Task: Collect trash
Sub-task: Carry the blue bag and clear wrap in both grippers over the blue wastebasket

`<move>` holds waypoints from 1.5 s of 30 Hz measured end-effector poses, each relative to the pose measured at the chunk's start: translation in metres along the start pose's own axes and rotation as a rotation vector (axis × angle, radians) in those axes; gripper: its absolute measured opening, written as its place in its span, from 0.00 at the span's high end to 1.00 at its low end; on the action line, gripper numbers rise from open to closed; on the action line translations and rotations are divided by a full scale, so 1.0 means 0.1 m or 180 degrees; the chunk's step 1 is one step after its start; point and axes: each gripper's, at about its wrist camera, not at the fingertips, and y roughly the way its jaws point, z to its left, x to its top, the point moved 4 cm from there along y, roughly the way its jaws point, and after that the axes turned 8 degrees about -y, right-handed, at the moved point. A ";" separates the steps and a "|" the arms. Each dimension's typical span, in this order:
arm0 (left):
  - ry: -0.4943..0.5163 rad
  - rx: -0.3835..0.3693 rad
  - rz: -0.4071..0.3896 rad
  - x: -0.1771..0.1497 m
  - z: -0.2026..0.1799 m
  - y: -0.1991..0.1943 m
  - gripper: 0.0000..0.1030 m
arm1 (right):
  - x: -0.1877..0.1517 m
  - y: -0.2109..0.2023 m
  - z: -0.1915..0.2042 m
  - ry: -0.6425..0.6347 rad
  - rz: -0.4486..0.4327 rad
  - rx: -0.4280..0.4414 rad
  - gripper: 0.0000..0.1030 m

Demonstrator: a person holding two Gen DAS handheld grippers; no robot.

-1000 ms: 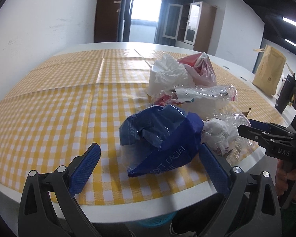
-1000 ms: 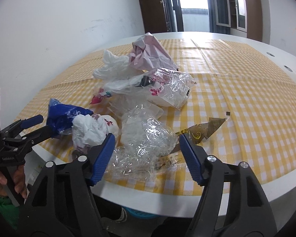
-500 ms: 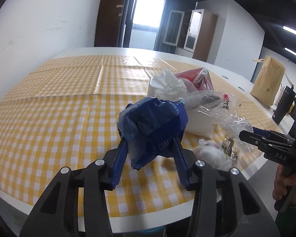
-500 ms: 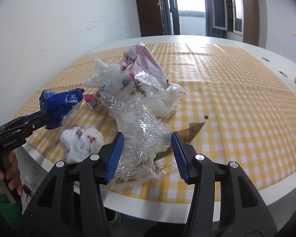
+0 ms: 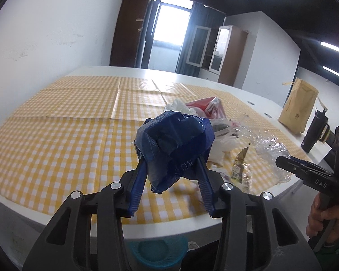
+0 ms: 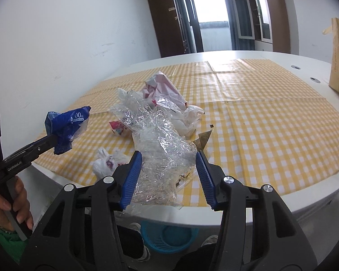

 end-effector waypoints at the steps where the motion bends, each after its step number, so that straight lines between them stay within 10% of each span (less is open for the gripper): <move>1: 0.0010 -0.0023 -0.0023 -0.02 -0.03 -0.08 0.58 | -0.01 -0.05 0.02 -0.0008 -0.0022 0.0015 0.54; 22: 0.0098 -0.0378 0.0106 -0.78 -0.16 -0.97 0.59 | -0.83 -0.95 0.48 -0.0311 -0.0082 0.0111 0.54; 45: -0.0139 -0.0213 0.0791 -1.74 0.42 -0.51 0.60 | -1.79 -0.19 0.77 -0.0293 0.0644 0.0358 0.54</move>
